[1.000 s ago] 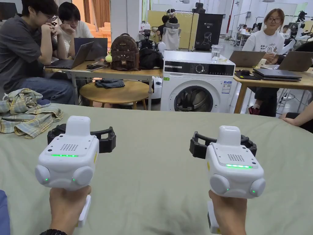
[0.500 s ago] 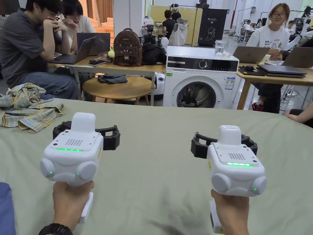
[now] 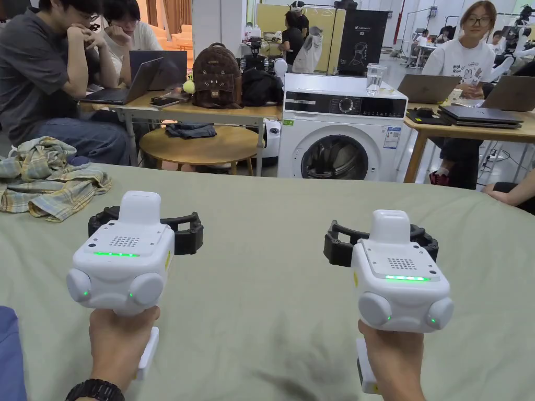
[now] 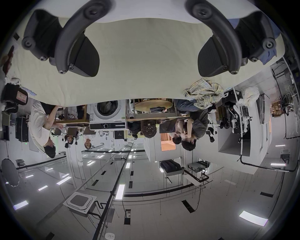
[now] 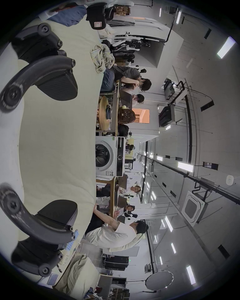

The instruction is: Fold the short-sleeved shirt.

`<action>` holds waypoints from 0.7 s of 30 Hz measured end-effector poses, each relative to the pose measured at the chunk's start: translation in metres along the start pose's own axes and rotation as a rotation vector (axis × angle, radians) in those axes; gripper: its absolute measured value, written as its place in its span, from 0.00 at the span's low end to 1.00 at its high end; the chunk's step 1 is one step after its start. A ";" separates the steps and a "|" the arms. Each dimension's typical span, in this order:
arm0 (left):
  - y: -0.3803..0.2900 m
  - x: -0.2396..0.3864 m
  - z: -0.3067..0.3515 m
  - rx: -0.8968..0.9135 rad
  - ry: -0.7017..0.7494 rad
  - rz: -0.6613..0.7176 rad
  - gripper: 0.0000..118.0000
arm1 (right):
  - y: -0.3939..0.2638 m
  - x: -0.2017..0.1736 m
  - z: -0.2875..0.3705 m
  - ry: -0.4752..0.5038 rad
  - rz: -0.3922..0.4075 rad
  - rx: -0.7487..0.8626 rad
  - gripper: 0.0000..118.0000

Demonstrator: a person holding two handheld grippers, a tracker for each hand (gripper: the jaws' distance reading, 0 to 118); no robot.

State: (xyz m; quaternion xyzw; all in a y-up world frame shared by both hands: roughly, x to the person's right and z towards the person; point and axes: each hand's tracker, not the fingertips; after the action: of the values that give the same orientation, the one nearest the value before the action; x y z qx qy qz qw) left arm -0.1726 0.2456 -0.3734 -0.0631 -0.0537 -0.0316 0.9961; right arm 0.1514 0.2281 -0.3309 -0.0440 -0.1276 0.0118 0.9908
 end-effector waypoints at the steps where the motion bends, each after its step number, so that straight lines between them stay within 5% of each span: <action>1: 0.000 0.000 0.000 0.000 0.001 -0.002 1.00 | 0.000 0.000 0.000 -0.001 0.001 0.002 1.00; 21: 0.001 0.001 0.007 0.027 -0.011 -0.015 1.00 | -0.007 0.000 0.003 -0.007 0.003 -0.008 1.00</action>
State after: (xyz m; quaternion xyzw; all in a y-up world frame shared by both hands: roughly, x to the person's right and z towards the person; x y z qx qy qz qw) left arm -0.1721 0.2471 -0.3668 -0.0493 -0.0602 -0.0380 0.9962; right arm 0.1502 0.2215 -0.3271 -0.0482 -0.1310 0.0127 0.9901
